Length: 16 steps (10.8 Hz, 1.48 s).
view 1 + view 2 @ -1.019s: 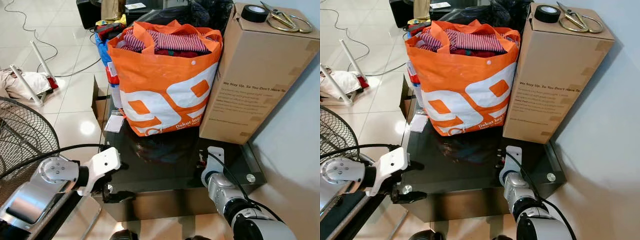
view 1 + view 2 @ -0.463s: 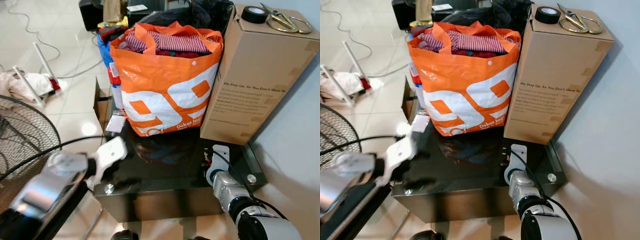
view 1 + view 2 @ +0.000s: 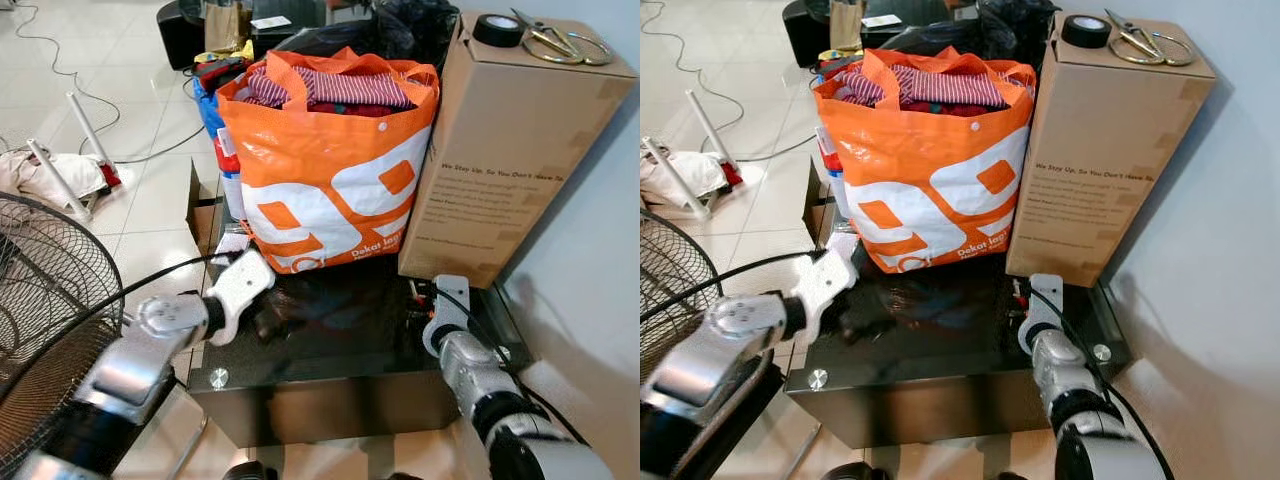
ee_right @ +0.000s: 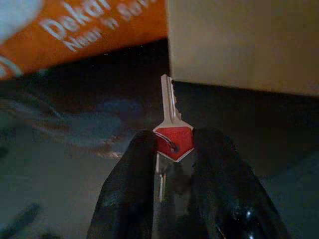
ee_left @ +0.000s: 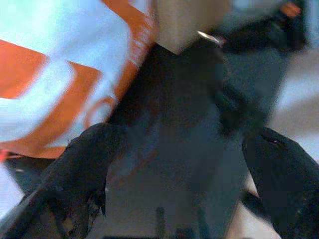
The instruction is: Hang keys on a hook
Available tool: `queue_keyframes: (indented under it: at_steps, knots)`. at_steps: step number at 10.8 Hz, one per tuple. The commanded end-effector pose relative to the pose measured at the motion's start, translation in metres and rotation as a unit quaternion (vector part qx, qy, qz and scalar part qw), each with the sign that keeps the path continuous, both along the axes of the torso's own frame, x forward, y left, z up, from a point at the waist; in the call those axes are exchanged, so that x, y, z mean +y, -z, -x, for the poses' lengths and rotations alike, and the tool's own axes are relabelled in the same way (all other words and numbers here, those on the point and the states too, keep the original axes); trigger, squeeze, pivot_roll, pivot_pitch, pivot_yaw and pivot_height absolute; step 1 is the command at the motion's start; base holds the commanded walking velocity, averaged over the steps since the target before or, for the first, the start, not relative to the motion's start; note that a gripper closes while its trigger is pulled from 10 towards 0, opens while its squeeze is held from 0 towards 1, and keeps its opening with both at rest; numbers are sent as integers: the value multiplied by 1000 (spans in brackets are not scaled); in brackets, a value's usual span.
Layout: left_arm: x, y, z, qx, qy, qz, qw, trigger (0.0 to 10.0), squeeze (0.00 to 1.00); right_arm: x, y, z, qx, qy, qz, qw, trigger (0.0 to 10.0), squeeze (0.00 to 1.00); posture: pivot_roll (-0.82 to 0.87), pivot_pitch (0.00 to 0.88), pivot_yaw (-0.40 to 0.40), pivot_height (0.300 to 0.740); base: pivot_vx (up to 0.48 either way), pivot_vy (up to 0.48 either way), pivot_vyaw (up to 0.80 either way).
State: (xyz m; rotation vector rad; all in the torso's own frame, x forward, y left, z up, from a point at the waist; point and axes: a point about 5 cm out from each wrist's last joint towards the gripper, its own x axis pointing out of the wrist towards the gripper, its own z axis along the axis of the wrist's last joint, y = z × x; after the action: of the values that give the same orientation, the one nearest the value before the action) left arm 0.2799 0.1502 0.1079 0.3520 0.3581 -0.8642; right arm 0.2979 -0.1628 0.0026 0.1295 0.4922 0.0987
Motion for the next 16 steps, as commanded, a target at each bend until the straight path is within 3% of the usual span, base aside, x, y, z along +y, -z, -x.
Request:
queue_keyframes:
  at_steps: [1,3,5,6,8,11,13,14,16]
  knots:
    - [3,-6,-6,-18,-20,2,1000,10000,82,0,-4,-2,-13,-9,-7,1000,0,0,8,0,30,740,0,0,0]
    - [-4,-5,-9,-69,-112,37,991,10000,82,-3,-22,2,-94,-33,6,995,0,0,-37,0,50,740,0,0,0]
    - [-6,-6,-7,-94,-153,57,982,10000,82,-8,-36,7,-133,-22,-25,991,0,0,-48,0,51,740,0,0,0]
    - [-5,-9,-6,-125,-189,65,972,10000,82,-13,-53,17,-163,-9,-44,986,0,0,-46,0,41,740,0,0,0]
    - [-7,-18,-3,-159,-213,84,960,10000,63,-23,-73,27,-190,32,-9,981,0,0,-50,0,43,740,0,0,0]
    - [-23,-17,2,-172,-201,79,961,10000,67,-24,-121,35,-287,96,-15,953,0,0,-60,0,53,740,0,0,0]
    - [-23,-18,5,-174,-210,89,958,10000,63,-21,-124,36,-268,89,-10,959,0,0,-64,0,50,740,0,0,0]
    - [-19,-18,6,-173,-231,99,952,10000,71,-15,-122,37,-243,60,-3,968,1412,0,-58,0,37,740,0,0,0]
    - [-13,-17,7,-171,-258,106,945,10000,67,-12,-120,38,-229,39,4,973,2784,0,-49,0,25,740,0,0,0]
